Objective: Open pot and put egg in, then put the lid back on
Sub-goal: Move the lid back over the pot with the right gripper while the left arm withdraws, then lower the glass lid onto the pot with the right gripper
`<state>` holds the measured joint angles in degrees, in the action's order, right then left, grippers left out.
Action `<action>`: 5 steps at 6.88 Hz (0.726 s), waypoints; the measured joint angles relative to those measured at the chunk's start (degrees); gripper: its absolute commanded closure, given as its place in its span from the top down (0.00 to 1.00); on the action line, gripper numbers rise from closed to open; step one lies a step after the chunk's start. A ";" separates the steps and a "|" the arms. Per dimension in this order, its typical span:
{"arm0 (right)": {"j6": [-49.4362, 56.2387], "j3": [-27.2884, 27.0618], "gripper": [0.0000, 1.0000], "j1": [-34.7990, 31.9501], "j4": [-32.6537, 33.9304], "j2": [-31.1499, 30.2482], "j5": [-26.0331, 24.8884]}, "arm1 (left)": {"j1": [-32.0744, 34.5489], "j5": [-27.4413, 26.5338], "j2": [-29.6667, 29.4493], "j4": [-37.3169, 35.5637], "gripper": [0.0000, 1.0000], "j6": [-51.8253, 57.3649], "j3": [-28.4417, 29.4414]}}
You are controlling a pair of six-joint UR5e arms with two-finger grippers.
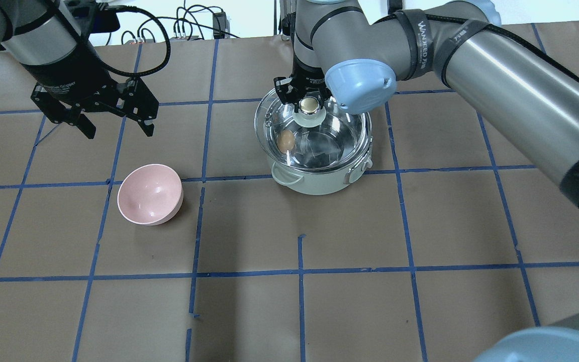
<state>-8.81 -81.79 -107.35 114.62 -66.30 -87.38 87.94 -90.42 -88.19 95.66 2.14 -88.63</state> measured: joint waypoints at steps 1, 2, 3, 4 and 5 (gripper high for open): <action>0.09 -0.26 0.17 0.02 0.22 0.00 0.00 | 0.03 0.08 0.28 -0.02 1.00 -0.05 -0.03; 0.24 -0.42 0.17 0.09 0.30 -0.02 -0.06 | 0.03 0.15 0.41 -0.03 1.00 -0.09 -0.05; 0.52 -0.51 0.18 0.20 0.31 -0.04 -0.46 | -0.11 0.25 0.44 -0.03 1.00 -0.11 -0.05; 0.84 -0.54 0.20 0.38 0.30 -0.05 -1.17 | -0.29 0.35 0.47 -0.04 1.00 -0.12 -0.05; 1.29 -0.56 0.21 0.58 0.32 -0.05 -1.52 | -0.38 0.42 0.47 -0.06 1.00 -0.12 -0.05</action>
<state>-7.51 -82.35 -106.77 114.94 -66.35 -88.90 87.56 -90.00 -87.72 95.60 2.02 -88.68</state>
